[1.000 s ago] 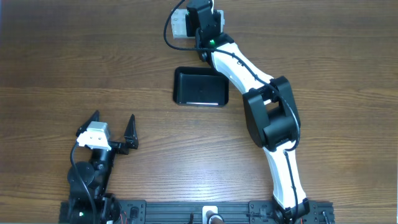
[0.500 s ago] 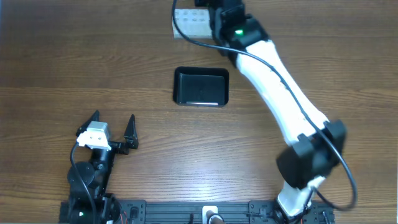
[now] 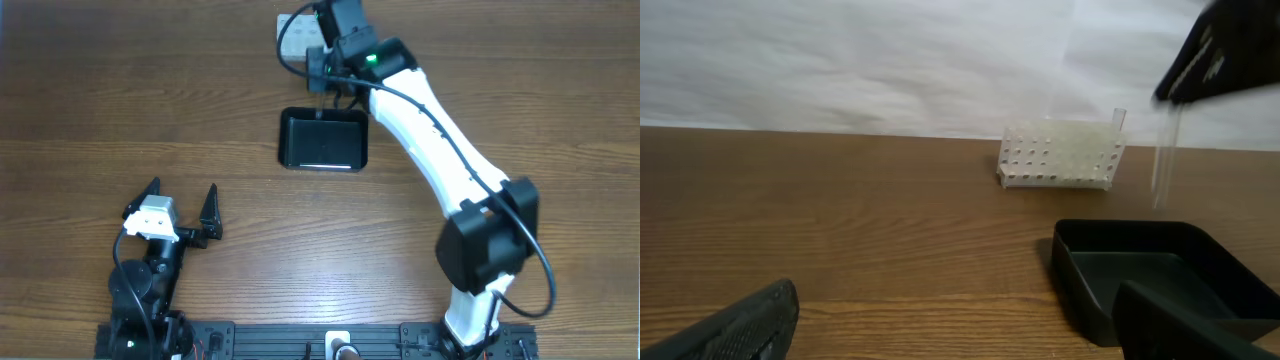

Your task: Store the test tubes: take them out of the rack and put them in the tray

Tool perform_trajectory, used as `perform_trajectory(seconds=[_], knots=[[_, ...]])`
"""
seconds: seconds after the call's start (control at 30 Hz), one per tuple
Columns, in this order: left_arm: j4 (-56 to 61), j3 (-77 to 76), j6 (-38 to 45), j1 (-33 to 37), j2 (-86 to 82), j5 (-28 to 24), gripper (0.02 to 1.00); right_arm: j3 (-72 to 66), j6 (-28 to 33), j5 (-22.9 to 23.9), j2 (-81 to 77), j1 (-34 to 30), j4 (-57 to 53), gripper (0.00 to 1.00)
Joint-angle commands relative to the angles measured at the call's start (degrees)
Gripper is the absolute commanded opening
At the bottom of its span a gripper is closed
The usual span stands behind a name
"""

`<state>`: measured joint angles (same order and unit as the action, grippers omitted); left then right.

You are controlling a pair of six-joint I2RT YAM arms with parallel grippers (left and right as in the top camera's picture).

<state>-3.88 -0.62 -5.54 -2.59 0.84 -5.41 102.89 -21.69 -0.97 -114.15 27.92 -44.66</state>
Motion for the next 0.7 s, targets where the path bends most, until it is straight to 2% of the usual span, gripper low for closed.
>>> perform_trajectory(seconds=[0.03,0.37,0.5,0.7], knots=[[-0.07,0.26,0.63,0.20,-0.46,-0.57,1.000,-1.42,-2.14,-5.60,-4.02,1.03,-0.37,0.047],[-0.07,0.26,0.63,0.20,-0.46,-0.57,1.000,-1.42,-4.09,-5.44,-10.29,2.03,0.33,0.053],[-0.07,0.26,0.63,0.20,-0.46,-0.57,1.000,-1.44,-4.46,-5.42,-11.26,2.08,0.35,0.104],[-0.07,0.26,0.63,0.20,-0.46,-0.57,1.000,-1.44,-4.44,-5.42,-12.55,2.16,0.07,0.115]])
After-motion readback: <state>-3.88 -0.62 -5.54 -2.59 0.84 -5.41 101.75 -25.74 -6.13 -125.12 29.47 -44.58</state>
